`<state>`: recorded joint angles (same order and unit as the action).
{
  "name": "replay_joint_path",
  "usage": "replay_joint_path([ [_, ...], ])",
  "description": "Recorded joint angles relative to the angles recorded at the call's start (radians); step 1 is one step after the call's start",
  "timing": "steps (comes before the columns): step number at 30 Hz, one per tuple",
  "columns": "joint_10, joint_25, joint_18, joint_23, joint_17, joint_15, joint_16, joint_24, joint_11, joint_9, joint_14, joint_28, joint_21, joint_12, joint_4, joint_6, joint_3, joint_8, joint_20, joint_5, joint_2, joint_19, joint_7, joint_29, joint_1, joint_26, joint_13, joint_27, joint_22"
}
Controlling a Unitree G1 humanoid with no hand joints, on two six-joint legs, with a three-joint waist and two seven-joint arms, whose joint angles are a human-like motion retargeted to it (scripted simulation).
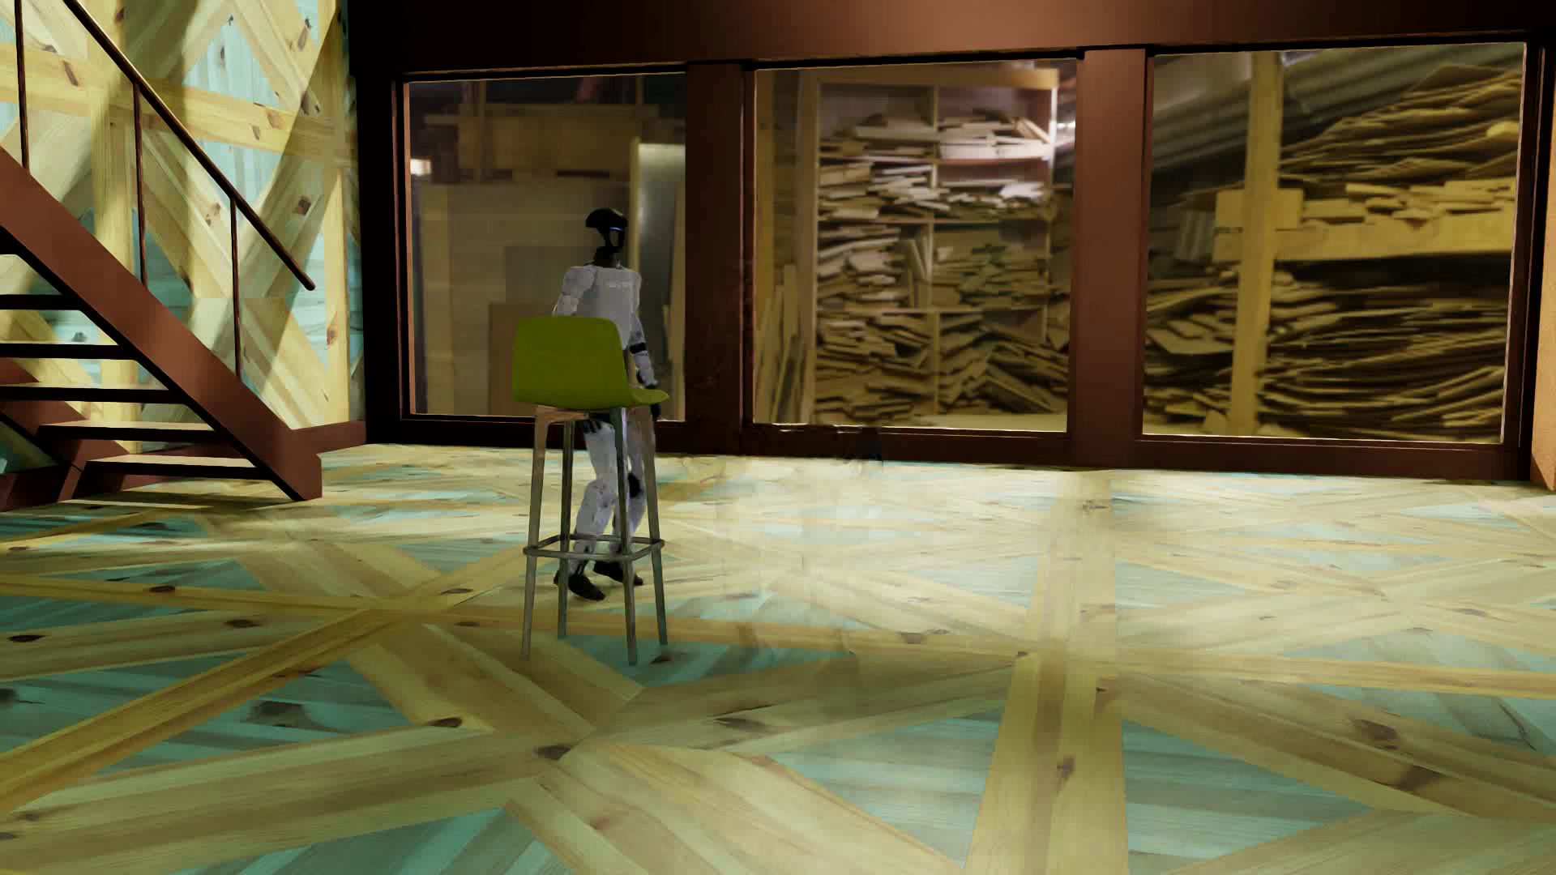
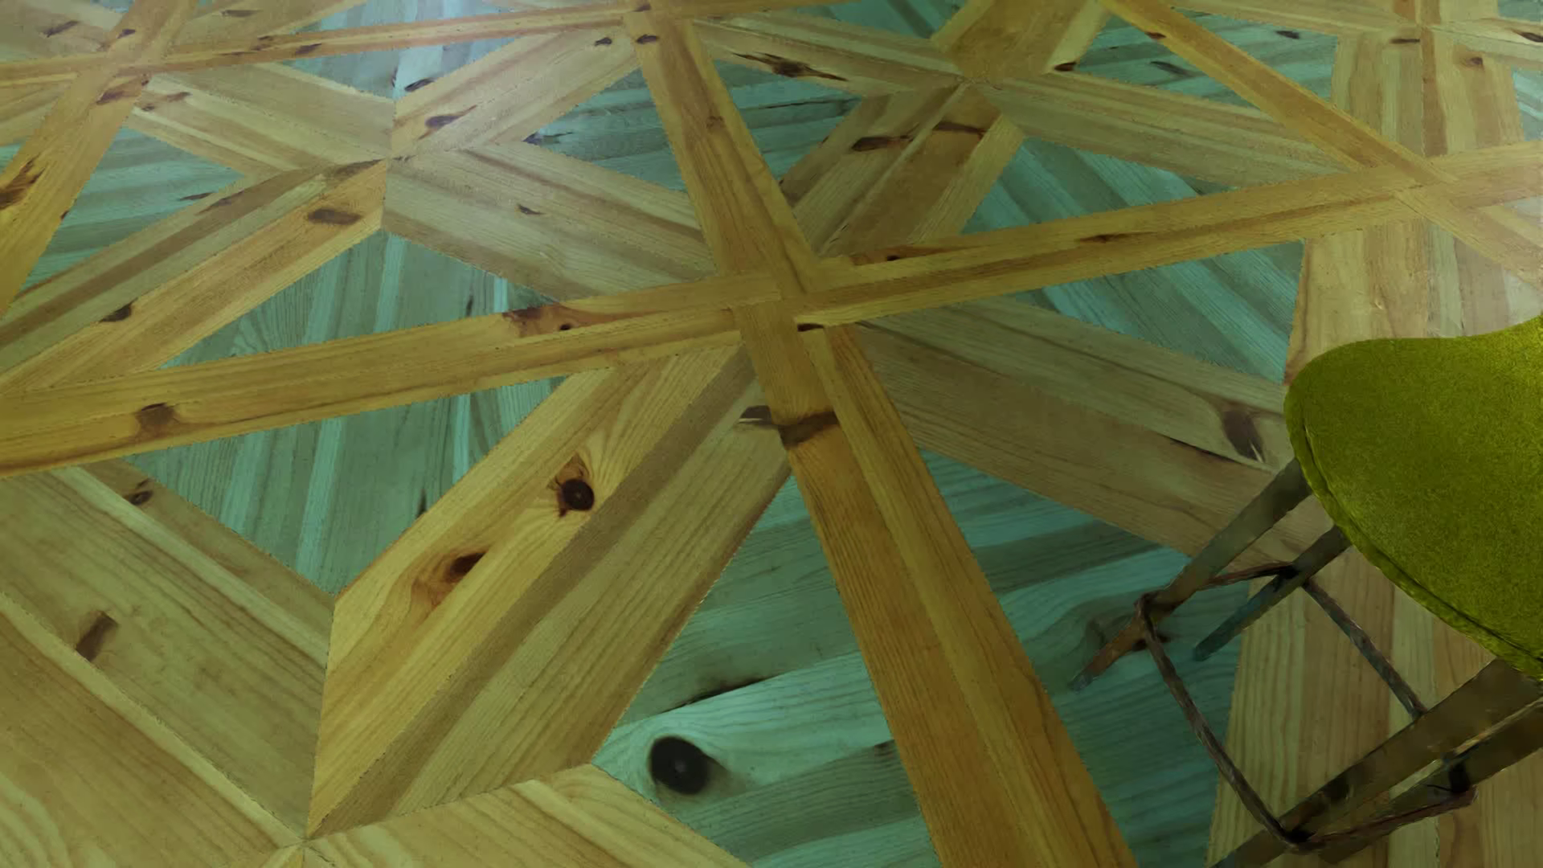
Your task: Avoid the stool
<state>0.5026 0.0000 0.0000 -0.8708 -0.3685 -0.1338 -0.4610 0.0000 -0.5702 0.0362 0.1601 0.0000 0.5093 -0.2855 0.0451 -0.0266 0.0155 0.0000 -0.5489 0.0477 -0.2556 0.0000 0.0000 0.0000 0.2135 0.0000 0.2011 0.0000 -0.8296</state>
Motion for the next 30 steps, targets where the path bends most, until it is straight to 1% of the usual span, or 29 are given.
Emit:
replay_joint_path([
  [3,-0.019,0.0,0.0,-0.019,0.017,-0.032,0.003,0.0,0.046,0.013,0.022,0.0,0.048,0.026,0.017,-0.012,-0.007,0.0,0.038,0.018,0.048,0.0,0.0,0.0,-0.019,0.0,0.017,0.0,0.007],
  [5,-0.022,0.0,0.0,-0.043,0.013,-0.037,0.022,0.0,0.056,0.014,0.031,0.0,0.095,0.044,0.014,-0.007,-0.007,0.0,0.047,0.019,0.065,0.0,0.0,0.0,-0.021,0.0,0.01,0.0,0.004],
  [7,-0.018,0.0,0.0,-0.05,0.003,-0.048,0.037,0.0,0.068,0.014,0.033,0.0,0.112,0.049,0.013,-0.005,0.0,0.0,0.027,0.021,0.079,0.0,0.0,0.0,-0.011,0.0,0.002,0.0,0.037],
  [10,-0.014,0.0,0.0,-0.058,-0.007,-0.062,0.058,0.0,0.075,0.014,0.039,0.0,0.086,0.046,0.013,-0.004,-0.001,0.0,-0.006,0.023,0.092,0.0,0.0,0.0,0.0,0.0,-0.009,0.0,0.1],
  [13,-0.01,0.0,0.0,-0.061,-0.013,-0.081,0.071,0.0,0.078,0.014,0.044,0.0,0.069,0.035,0.014,-0.011,-0.021,0.0,-0.014,0.022,0.101,0.0,0.0,0.0,0.003,0.0,-0.022,0.0,0.118],
  [18,0.019,0.0,0.0,-0.037,-0.018,-0.119,0.065,0.0,0.086,0.021,0.052,0.0,0.045,0.016,0.025,-0.016,-0.058,0.0,-0.027,0.029,0.128,0.0,0.0,0.0,0.022,0.0,-0.033,0.0,0.077],
  [21,0.034,0.0,0.0,-0.015,-0.021,-0.153,0.061,0.0,0.06,0.029,0.077,0.0,0.016,0.005,0.045,-0.016,-0.071,0.0,-0.031,0.039,0.115,0.0,0.0,0.0,0.027,0.0,-0.027,0.0,0.026],
  [23,0.032,0.0,0.0,-0.011,-0.024,-0.153,0.057,0.0,-0.025,0.025,0.1,0.0,-0.007,-0.001,0.062,-0.018,-0.077,0.0,-0.034,0.057,0.061,0.0,0.0,0.0,0.014,0.0,-0.025,0.0,0.0],
  [24,0.029,0.0,0.0,-0.012,-0.025,-0.123,0.056,0.0,-0.101,0.019,0.112,0.0,-0.018,-0.003,0.068,-0.018,-0.075,0.0,-0.036,0.07,0.016,0.0,0.0,0.0,0.004,0.0,-0.028,0.0,-0.012],
  [26,0.016,0.0,0.0,-0.01,-0.024,-0.006,0.052,0.0,-0.331,0.001,0.14,0.0,-0.041,-0.004,0.074,-0.012,-0.056,0.0,-0.048,0.098,-0.118,0.0,0.0,0.0,-0.027,0.0,-0.034,0.0,-0.032],
  [27,0.008,0.0,0.0,-0.005,-0.023,0.028,0.048,0.0,-0.463,-0.009,0.155,0.0,-0.054,-0.006,0.074,-0.005,-0.039,0.0,-0.054,0.104,-0.191,0.0,0.0,0.0,-0.049,0.0,-0.035,0.0,-0.037],
  [28,0.002,0.0,0.0,0.005,-0.023,0.011,0.044,0.0,-0.587,-0.017,0.168,0.0,-0.066,-0.009,0.07,0.005,-0.017,0.0,-0.057,0.102,-0.256,0.0,0.0,0.0,-0.072,0.0,-0.033,0.0,-0.036],
  [30,0.001,0.0,0.0,0.027,-0.022,-0.096,0.033,0.0,-0.775,-0.03,0.187,0.0,-0.081,-0.015,0.055,0.029,0.032,0.0,-0.057,0.082,-0.362,0.0,0.0,0.0,-0.111,0.0,-0.019,0.0,-0.03],
])
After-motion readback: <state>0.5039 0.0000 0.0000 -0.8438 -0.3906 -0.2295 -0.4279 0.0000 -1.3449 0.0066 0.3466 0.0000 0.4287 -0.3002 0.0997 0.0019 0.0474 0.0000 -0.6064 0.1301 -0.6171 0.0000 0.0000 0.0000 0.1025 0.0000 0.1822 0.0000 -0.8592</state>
